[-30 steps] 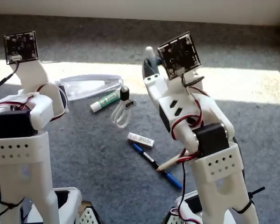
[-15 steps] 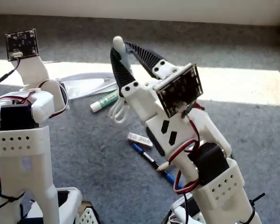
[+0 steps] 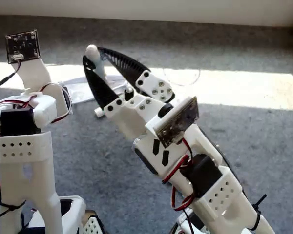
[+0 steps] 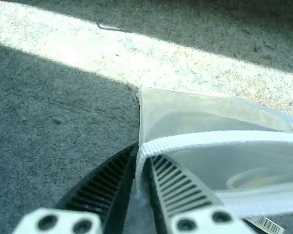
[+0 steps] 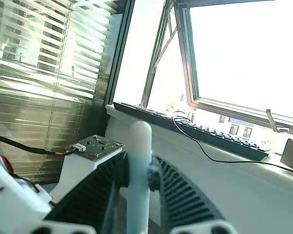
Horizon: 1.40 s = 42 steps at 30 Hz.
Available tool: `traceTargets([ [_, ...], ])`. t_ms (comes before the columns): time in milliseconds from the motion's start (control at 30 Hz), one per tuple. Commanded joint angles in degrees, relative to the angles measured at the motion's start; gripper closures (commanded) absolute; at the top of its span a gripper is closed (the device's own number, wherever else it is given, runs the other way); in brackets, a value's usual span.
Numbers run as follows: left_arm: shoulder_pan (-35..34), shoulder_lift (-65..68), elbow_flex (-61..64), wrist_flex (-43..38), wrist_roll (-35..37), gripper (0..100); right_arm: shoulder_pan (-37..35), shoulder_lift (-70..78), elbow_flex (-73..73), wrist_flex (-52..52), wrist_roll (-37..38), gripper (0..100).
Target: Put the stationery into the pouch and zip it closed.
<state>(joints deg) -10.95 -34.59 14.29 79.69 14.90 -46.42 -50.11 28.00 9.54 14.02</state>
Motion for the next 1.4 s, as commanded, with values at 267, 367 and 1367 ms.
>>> traceTargets([
  [267,1.0,0.2,-1.4,-0.1,0.7,99,-1.5,-0.9,8.8,-15.9,-0.4,99.3],
  [367,0.9,0.2,-1.4,0.0,0.7,99,-1.5,-0.8,10.5,-17.4,-0.4,99.3],
  [1367,0.7,0.2,-1.3,-0.1,0.6,99,1.3,8.2,10.9,-16.9,-0.5,91.9],
])
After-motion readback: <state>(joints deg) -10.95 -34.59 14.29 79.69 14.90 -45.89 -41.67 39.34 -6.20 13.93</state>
